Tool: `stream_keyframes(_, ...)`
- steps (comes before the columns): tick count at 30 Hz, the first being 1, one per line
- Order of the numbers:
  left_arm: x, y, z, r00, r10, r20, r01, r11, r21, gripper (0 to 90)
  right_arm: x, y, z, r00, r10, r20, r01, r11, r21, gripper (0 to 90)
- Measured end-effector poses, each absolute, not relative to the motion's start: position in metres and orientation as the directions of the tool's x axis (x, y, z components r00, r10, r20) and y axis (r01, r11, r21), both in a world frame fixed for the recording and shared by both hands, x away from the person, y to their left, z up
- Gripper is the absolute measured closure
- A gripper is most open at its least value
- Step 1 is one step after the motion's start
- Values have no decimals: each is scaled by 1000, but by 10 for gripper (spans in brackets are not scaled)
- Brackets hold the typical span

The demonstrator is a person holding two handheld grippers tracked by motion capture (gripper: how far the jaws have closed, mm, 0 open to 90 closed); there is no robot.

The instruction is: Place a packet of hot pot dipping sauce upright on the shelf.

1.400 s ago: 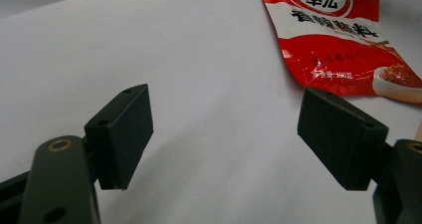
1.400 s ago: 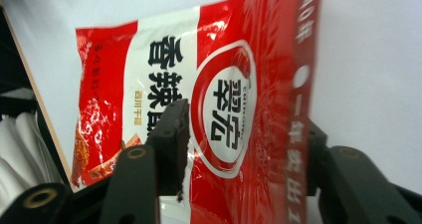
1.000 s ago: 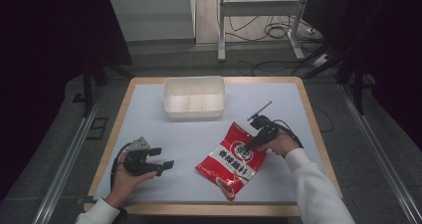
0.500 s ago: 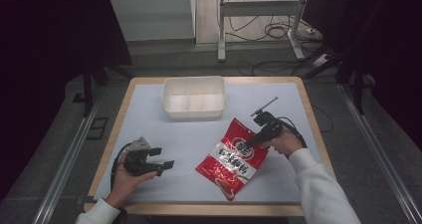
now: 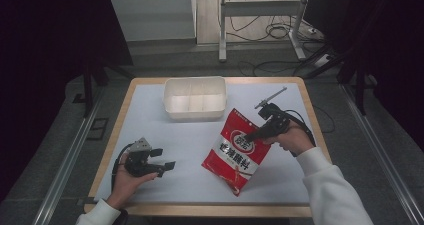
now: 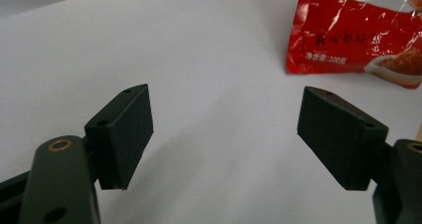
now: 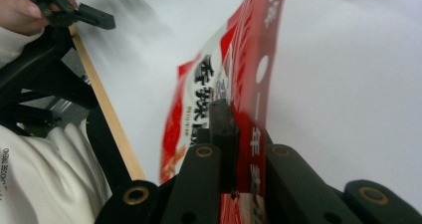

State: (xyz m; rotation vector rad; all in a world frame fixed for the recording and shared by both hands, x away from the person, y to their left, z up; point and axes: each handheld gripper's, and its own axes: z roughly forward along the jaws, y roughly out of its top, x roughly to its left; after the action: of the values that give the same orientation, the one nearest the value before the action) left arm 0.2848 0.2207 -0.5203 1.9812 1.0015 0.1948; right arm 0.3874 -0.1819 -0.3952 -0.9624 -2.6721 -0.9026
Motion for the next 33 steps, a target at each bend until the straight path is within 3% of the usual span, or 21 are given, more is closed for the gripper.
stream_keyframes(33,285,219,-520,662,714,-229,576,-289,765,218,383,-184,-319,-808,551,208,538,548,640,883)
